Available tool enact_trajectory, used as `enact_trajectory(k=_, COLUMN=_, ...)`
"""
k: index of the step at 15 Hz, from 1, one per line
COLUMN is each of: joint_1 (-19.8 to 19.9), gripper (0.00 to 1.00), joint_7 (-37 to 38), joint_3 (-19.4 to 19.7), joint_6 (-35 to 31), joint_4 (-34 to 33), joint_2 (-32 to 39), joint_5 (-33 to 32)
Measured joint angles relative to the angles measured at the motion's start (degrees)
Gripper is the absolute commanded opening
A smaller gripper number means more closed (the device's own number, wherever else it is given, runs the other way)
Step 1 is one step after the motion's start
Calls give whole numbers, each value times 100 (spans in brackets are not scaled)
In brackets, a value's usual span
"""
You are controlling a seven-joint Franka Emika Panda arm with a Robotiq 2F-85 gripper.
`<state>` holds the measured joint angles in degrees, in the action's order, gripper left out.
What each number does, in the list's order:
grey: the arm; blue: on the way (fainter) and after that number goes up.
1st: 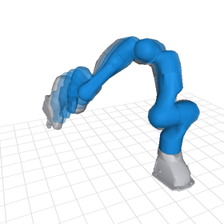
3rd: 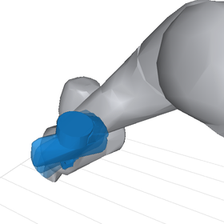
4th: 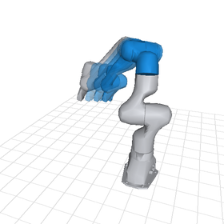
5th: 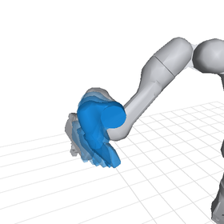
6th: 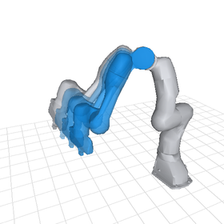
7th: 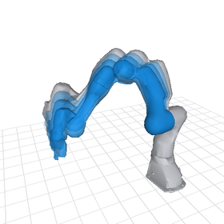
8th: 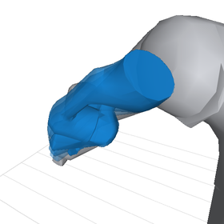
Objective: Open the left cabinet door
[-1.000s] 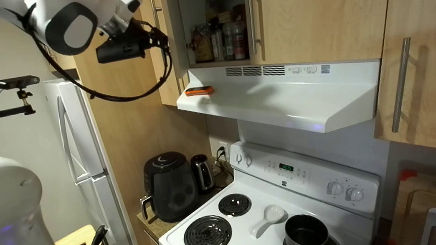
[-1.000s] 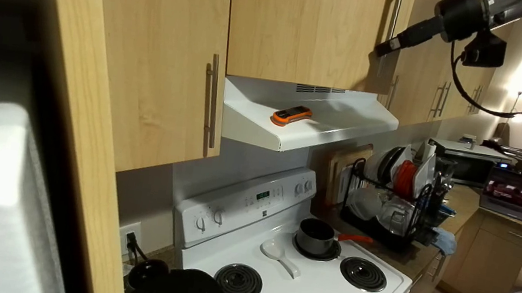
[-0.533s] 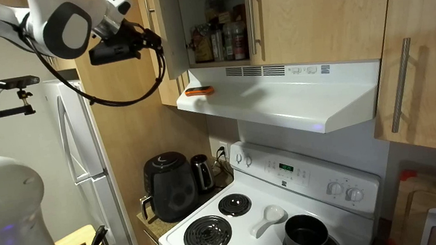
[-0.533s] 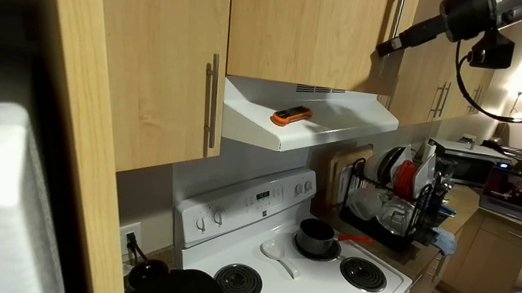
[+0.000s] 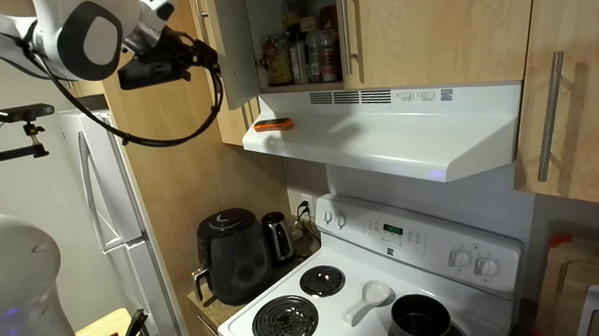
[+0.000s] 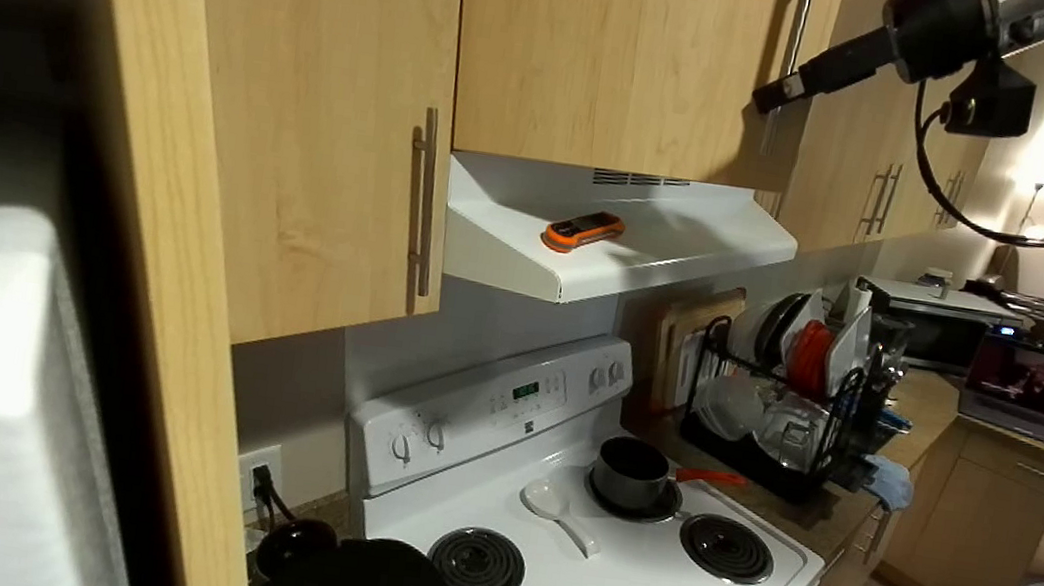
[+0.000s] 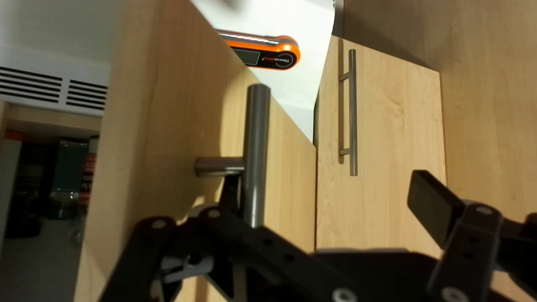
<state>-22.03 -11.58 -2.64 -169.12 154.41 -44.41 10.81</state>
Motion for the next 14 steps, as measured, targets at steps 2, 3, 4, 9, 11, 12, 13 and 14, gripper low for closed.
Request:
enact_trajectory(k=2, joint_1=2, gripper=100, joint_7=59, joint_3=-18, joint_6=-18, joint_4=19, joint_2=-17, joint_5=-50)
enact_trajectory(k=3, joint_1=2, gripper=100, joint_7=73, joint_3=-24, joint_6=-22, joint_4=26, joint_2=-24, joint_5=-66)
enact_trajectory(k=4, joint_1=2, gripper=100, joint_7=88, joint_3=-27, joint_6=-24, joint_4=31, joint_2=-29, joint_5=-82)
enact_trajectory(k=9, joint_1=2, gripper=100, joint_7=108, joint_3=-38, joint_6=-31, joint_4=49, joint_2=-50, joint_5=-117)
enact_trajectory(k=11, joint_1=2, gripper=100, joint_7=108, joint_3=-38, joint_6=-31, joint_4=55, joint_2=-59, joint_5=-126)
enact_trajectory(k=12, joint_1=2, gripper=100, joint_7=108, joint_3=-38, joint_6=-31, joint_4=58, joint_2=-64, joint_5=-130)
enact_trajectory(k=13, joint_1=1, gripper=100, joint_7=108, joint_3=-39, joint_6=-30, joint_4=61, joint_2=-69, joint_5=-132)
enact_trajectory(k=14, joint_1=0, gripper=100, joint_7=108, joint_3=-35, joint_6=-28, joint_4=63, joint_2=-73, joint_5=-135)
